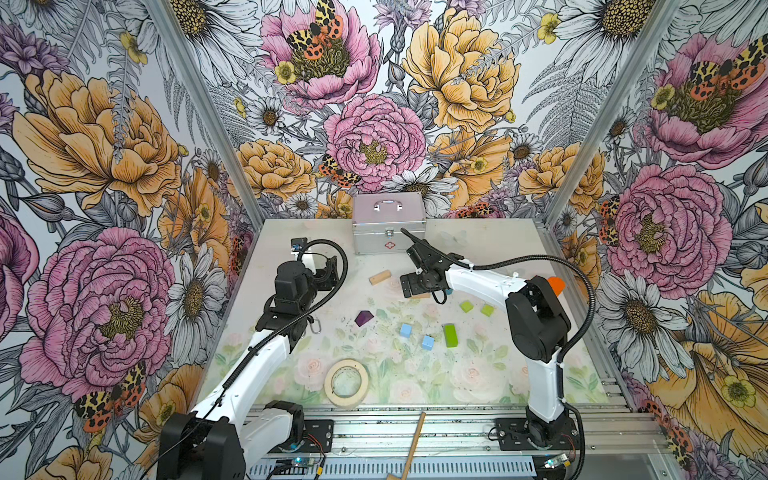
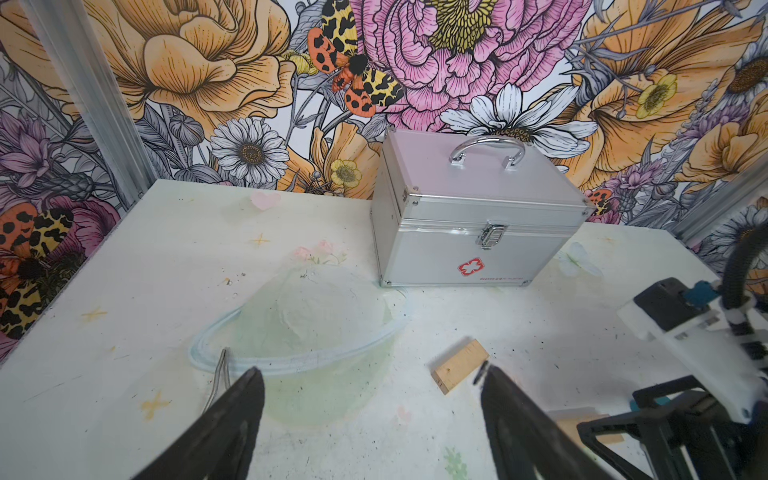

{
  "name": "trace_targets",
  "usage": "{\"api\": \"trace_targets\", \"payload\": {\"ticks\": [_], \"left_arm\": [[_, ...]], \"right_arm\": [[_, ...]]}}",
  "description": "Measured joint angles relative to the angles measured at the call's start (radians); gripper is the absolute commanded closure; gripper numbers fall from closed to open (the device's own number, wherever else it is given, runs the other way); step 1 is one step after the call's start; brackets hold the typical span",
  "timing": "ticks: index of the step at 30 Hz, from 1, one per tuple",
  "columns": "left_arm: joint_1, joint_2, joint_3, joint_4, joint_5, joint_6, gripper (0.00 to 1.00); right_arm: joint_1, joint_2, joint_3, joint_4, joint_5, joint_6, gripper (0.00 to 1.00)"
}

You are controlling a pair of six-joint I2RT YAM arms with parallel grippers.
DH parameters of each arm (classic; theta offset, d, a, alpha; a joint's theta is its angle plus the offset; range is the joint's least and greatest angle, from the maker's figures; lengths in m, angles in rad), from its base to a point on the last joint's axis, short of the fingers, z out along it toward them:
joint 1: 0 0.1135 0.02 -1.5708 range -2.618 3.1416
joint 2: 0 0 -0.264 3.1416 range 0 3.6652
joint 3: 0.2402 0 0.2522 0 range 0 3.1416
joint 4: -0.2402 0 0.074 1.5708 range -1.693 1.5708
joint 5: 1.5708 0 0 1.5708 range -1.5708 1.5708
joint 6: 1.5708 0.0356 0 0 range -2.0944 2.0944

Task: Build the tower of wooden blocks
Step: 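Move the right gripper over the plain wood block near the teal cylinder, then lower the right gripper and close it on the wood block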

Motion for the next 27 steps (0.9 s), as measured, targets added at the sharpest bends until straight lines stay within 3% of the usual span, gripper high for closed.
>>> {"api": "trace_targets", "payload": {"ticks": [16,27], "left_arm": [[-0.005,0.012,0.001,-0.005,0.004,0.0,0.17],[-0.005,0.014,0.001,-0.011,0.012,0.0,0.17]], "right_arm": [[0.003,0.098,0.061,-0.044,0.013,0.112,0.0],[0.003,0.129,0.096,-0.063,0.048,0.158,0.09]]}}
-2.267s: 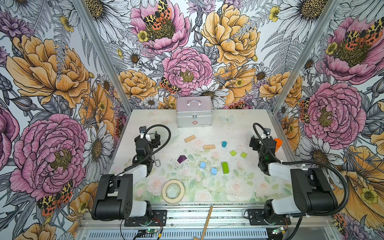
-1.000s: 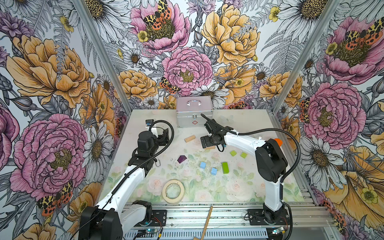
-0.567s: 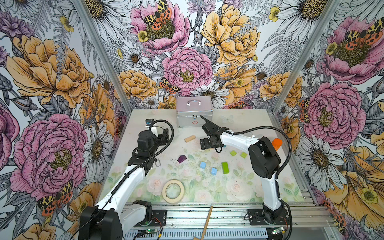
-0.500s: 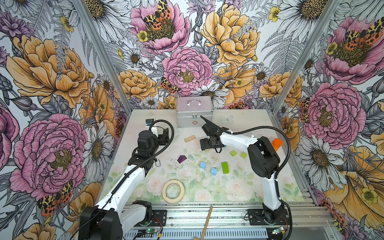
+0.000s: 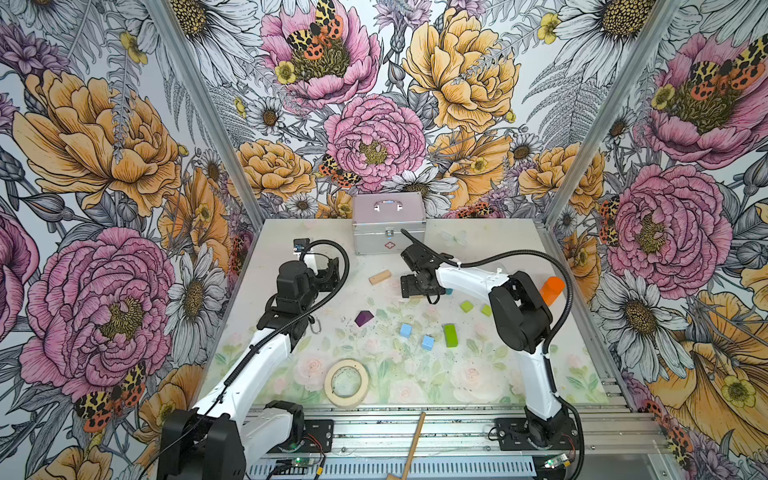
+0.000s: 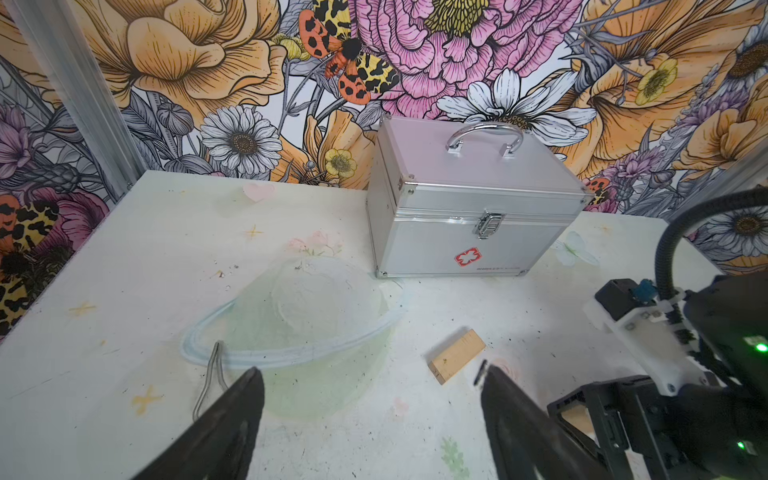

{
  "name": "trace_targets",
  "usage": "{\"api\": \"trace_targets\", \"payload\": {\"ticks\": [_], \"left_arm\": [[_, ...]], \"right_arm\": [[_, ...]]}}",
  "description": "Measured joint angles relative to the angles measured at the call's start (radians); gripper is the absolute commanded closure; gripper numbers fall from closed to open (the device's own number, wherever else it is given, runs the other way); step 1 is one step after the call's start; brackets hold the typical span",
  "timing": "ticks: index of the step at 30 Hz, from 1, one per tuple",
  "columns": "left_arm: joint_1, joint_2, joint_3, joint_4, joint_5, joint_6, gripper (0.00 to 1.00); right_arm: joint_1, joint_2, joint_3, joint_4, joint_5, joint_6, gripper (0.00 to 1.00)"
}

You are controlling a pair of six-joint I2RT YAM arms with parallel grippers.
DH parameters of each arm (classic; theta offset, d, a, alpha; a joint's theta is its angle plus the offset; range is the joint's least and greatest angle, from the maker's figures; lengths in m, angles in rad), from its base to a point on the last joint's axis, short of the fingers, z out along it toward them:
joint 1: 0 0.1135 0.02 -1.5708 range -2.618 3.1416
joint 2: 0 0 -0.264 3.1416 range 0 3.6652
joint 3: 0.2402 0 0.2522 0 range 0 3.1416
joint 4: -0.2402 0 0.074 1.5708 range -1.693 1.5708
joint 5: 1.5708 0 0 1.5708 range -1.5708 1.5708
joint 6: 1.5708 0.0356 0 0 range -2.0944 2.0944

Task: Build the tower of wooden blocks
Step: 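Lower the right gripper and close it on the wood block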

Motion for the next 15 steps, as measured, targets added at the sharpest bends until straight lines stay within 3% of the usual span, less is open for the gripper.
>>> {"api": "trace_targets", "payload": {"ticks": [6,10,15], "left_arm": [[0.0,0.0,0.0,0.0,0.003,0.0,0.17],[0.0,0.0,0.0,0.0,0.003,0.0,0.17],[0.0,0.0,0.0,0.0,0.003,0.0,0.17]], "right_arm": [[0.006,0.016,0.003,-0.019,0.003,0.007,0.1],[0.01,0.018,0.009,-0.026,0.003,0.016,0.2],[0.011,0.021,0.016,-0.026,0.0,0.02,0.53]]}}
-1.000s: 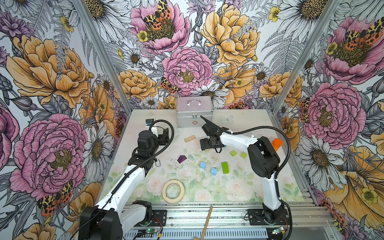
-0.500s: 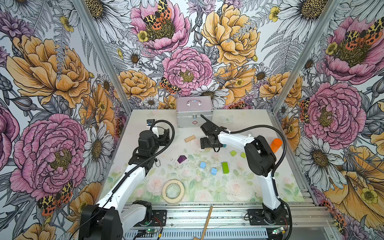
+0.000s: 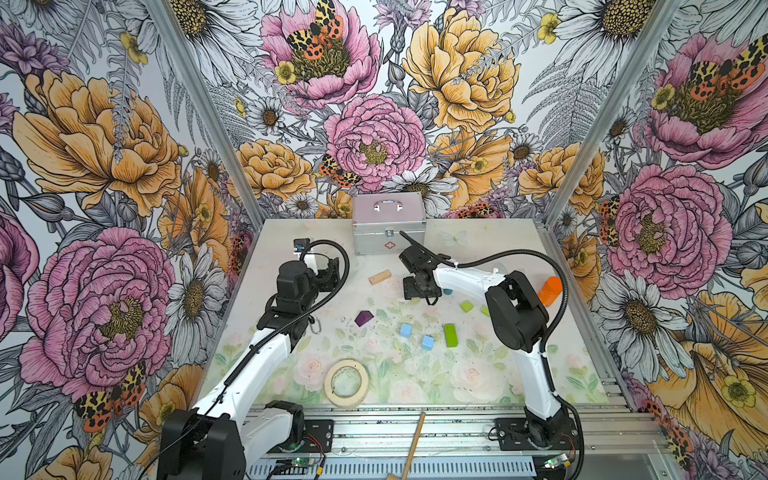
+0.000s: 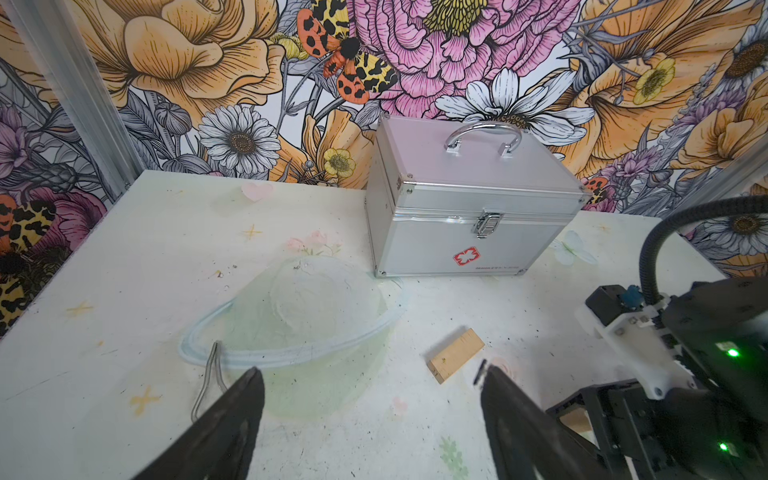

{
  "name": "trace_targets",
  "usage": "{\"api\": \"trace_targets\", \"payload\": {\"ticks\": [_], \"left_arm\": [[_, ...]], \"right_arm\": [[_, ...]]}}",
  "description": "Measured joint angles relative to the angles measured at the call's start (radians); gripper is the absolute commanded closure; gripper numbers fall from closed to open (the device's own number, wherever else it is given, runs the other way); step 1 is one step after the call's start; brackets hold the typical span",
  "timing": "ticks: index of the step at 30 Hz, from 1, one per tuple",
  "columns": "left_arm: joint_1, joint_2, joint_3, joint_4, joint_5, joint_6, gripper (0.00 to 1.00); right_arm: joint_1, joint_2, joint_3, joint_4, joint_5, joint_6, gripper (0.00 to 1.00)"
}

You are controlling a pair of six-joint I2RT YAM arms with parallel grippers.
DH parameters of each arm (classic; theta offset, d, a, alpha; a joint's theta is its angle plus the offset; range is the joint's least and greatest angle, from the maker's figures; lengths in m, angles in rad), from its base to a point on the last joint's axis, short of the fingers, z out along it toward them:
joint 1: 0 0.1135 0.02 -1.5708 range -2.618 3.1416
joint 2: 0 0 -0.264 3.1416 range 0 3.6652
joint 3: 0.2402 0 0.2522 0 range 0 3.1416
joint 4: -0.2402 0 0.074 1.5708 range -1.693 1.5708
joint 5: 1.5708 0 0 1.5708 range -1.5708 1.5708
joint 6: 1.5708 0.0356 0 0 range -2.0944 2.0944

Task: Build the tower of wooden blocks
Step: 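Lower the right gripper and close it on the wood block, then lift the wood block with the right gripper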

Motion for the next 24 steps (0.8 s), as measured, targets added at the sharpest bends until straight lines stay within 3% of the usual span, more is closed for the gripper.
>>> {"api": "trace_targets", "payload": {"ticks": [6,8,24], "left_arm": [[-0.003,0.0,0.002,-0.01,0.001,0.0,0.17],[-0.007,0.0,0.002,-0.014,0.002,0.0,0.17],[-0.06,-0.036,0.011,-0.029,0.003,0.0,0.17]], "right_arm": [[0.002,0.0,0.001,-0.004,-0.007,0.006,0.89],[0.005,0.0,0.001,-0.006,-0.008,0.011,0.97],[0.098,-0.073,-0.105,-0.018,-0.007,0.111,1.0]]}}
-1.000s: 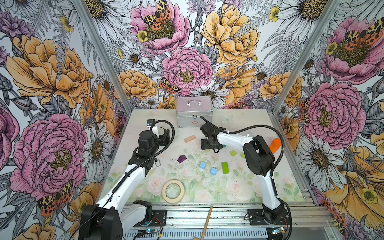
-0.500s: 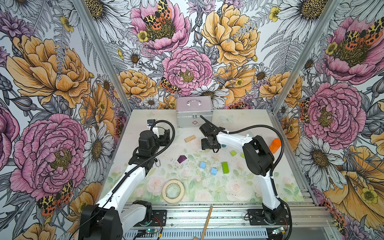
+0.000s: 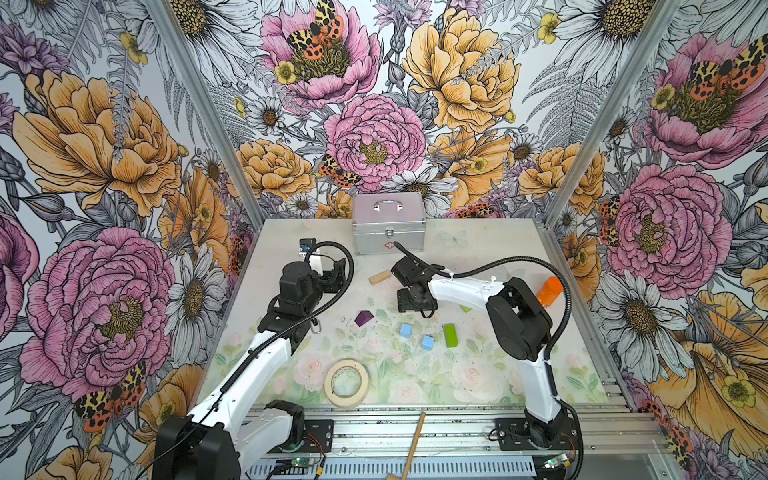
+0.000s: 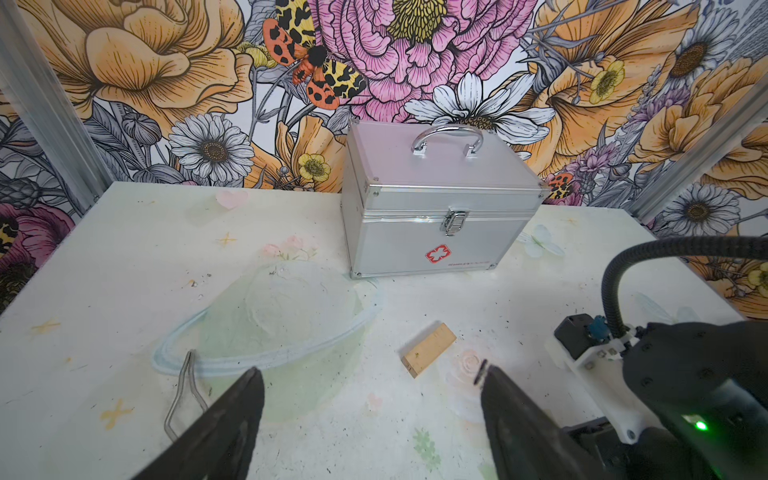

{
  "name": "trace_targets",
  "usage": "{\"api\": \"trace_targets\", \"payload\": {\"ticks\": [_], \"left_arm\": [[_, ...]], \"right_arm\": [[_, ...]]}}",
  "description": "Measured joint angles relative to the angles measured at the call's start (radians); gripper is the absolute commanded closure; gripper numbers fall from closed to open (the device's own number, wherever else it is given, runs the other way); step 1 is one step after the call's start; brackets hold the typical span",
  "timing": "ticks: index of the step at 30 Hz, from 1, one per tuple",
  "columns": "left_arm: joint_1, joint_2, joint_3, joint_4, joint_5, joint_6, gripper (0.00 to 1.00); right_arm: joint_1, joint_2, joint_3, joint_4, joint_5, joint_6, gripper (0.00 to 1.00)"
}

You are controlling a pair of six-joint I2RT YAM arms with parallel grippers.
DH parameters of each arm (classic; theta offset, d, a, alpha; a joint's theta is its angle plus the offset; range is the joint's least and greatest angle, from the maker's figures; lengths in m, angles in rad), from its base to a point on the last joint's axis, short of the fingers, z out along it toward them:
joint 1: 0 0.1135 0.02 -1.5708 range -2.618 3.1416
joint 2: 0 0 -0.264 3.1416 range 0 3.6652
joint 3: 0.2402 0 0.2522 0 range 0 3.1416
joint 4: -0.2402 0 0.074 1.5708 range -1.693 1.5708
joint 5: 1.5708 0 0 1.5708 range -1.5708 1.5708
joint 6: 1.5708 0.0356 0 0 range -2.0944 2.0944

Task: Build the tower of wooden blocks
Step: 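Lift the wood block with the right gripper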

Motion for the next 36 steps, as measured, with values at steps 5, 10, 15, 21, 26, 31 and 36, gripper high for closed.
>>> {"api": "trace_targets", "payload": {"ticks": [5,10,15,21,26,31,36], "left_arm": [[-0.007,-0.002,0.0,-0.005,0.0,0.0,0.17],[-0.01,-0.006,0.0,-0.008,-0.001,0.0,0.17],[-0.012,-0.006,0.0,-0.008,-0.001,0.0,0.17],[-0.013,-0.006,0.0,-0.008,-0.001,0.0,0.16],[-0.013,-0.006,0.0,-0.009,-0.001,0.0,0.16],[-0.013,-0.006,0.0,-0.014,-0.003,0.0,0.16],[-0.014,-0.006,0.0,-0.015,-0.004,0.0,0.16]], "right_arm": [[0.002,-0.005,-0.009,0.002,0.003,0.018,1.0],[0.002,-0.006,-0.009,0.002,0.006,0.02,1.0],[0.002,-0.006,-0.009,0.003,0.007,0.025,0.91],[0.002,-0.006,-0.009,0.003,0.007,0.025,0.65],[0.002,-0.006,-0.009,0.003,0.007,0.024,0.45],[0.002,-0.006,-0.009,0.002,0.007,0.024,0.29],[0.002,-0.006,-0.009,0.003,0.007,0.018,0.17]]}}
